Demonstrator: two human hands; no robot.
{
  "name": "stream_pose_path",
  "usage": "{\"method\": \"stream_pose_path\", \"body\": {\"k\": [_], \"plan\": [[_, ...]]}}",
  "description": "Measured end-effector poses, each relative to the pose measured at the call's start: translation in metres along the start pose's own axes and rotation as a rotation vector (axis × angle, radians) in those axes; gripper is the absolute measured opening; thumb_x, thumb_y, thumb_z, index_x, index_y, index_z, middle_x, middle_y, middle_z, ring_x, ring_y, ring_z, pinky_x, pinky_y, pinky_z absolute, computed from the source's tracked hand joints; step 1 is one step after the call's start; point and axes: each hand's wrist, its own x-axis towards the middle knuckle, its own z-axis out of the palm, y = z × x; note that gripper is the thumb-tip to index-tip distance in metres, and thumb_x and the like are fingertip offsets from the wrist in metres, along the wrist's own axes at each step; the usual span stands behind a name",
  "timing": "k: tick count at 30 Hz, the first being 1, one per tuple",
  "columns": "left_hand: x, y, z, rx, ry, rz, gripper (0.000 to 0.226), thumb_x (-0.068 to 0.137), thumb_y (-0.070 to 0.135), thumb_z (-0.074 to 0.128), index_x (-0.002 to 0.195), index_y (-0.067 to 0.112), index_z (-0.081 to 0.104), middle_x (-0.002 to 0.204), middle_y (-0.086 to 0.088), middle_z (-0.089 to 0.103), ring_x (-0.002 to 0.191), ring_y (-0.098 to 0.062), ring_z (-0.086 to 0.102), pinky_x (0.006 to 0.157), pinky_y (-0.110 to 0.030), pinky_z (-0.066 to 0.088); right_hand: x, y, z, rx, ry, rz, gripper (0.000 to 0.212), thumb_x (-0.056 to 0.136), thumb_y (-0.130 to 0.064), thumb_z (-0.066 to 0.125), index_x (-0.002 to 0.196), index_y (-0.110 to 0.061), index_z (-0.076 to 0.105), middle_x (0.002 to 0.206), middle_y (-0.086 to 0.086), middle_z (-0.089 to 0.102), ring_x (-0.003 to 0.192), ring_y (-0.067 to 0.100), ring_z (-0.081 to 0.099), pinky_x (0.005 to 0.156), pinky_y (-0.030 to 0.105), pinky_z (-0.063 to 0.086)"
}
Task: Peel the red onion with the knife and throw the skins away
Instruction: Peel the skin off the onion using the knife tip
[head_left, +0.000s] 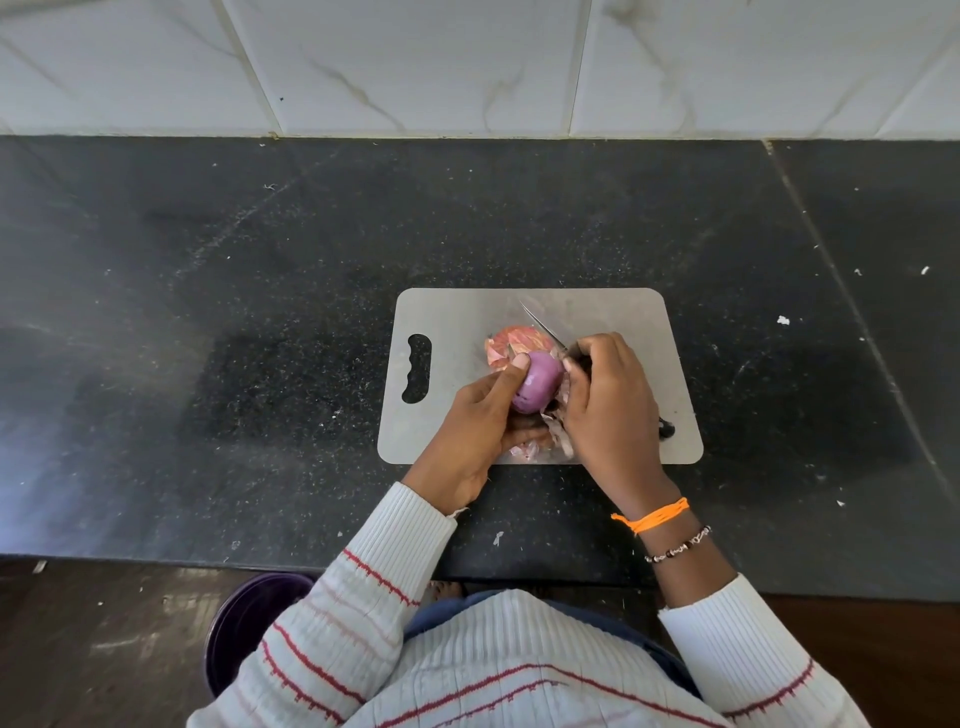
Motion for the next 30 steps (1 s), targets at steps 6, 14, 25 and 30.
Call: {"method": "stream_pose_path", "body": {"k": [6, 14, 25, 30], "plan": [[0.001, 0.002, -0.004, 0.017, -0.037, 0.043, 0.036, 0.097, 0.036, 0.039, 0.1, 0.01, 0.064, 0.078, -0.002, 0.073, 0.068, -0.009, 0.067, 0.061, -0.018, 0.054, 0.001, 0.016, 0.001, 0.036, -0.032, 0.102, 0.008, 0.089, -0.008, 0.053, 0.096, -0.003, 0.055, 0.095, 0.012, 0.058, 0.087, 0.027, 0.054, 0.071, 0.038, 0.046], [0.004, 0.003, -0.006, -0.013, -0.033, 0.039, 0.037, 0.094, 0.021, 0.048, 0.129, 0.007, 0.049, 0.096, -0.006, 0.067, 0.073, -0.007, 0.066, 0.067, -0.017, 0.055, 0.01, -0.003, -0.011, 0.545, -0.13, 0.279, 0.023, 0.094, -0.009, 0.049, 0.108, -0.015, 0.066, 0.105, -0.002, 0.069, 0.099, 0.005, 0.062, 0.087, 0.018, 0.049], [0.008, 0.004, -0.007, -0.05, -0.064, 0.074, 0.029, 0.097, 0.027, 0.038, 0.117, 0.011, 0.052, 0.085, -0.005, 0.068, 0.068, -0.01, 0.065, 0.064, -0.019, 0.055, 0.012, 0.01, -0.014, 0.627, -0.1, 0.486, 0.011, 0.086, -0.003, 0.061, 0.089, -0.011, 0.068, 0.08, -0.001, 0.069, 0.073, 0.006, 0.064, 0.065, 0.017, 0.051], [0.011, 0.0, -0.006, -0.006, -0.034, 0.039, 0.048, 0.098, 0.043, 0.028, 0.109, 0.007, 0.059, 0.081, -0.004, 0.07, 0.068, -0.009, 0.065, 0.063, -0.019, 0.055, 0.013, 0.001, -0.025, 0.659, -0.303, 0.403, 0.039, 0.074, -0.04, 0.069, 0.106, -0.02, 0.057, 0.102, -0.01, 0.063, 0.092, -0.004, 0.06, 0.072, 0.007, 0.046]]}}
